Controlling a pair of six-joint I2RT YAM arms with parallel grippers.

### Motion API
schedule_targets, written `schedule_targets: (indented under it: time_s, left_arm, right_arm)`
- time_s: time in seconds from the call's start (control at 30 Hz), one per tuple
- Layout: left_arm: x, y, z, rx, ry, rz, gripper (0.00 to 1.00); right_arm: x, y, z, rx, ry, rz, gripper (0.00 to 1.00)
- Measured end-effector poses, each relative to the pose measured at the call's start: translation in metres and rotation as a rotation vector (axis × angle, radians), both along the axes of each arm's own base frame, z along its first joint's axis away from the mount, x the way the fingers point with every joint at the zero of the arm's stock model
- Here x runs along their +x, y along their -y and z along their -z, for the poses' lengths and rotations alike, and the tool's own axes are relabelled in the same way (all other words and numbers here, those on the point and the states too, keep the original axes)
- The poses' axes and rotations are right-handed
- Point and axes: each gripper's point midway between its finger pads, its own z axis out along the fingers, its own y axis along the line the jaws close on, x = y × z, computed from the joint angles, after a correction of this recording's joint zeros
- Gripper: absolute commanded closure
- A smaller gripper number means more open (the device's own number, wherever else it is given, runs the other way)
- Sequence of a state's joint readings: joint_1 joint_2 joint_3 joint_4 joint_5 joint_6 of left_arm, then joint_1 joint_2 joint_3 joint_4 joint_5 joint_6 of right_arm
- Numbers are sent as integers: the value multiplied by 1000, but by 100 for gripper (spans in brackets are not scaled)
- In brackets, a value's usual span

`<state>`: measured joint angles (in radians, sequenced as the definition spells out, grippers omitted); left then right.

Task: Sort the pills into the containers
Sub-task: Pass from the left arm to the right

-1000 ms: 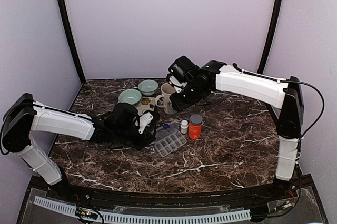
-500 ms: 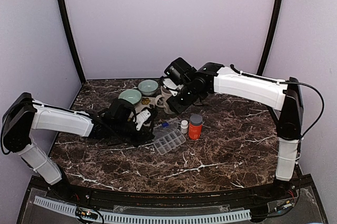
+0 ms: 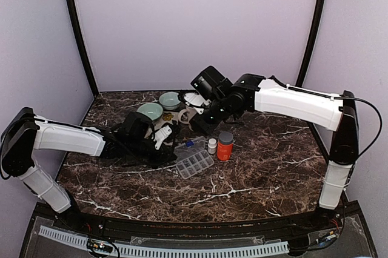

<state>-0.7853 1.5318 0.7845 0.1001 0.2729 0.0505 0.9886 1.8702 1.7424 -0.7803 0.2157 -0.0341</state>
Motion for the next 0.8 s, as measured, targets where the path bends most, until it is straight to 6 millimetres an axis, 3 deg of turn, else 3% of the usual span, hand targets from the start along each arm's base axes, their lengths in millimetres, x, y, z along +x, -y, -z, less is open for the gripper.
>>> schedule_targets:
  time_s: [0.3, 0.8]
  left_arm:
    - [-5, -4, 6, 27, -16, 22, 100]
    - [-3, -10, 10, 16, -38, 87, 100]
  right_arm:
    - [-17, -3, 16, -59, -1, -74, 34]
    - [-14, 2, 19, -118, 41, -109, 33]
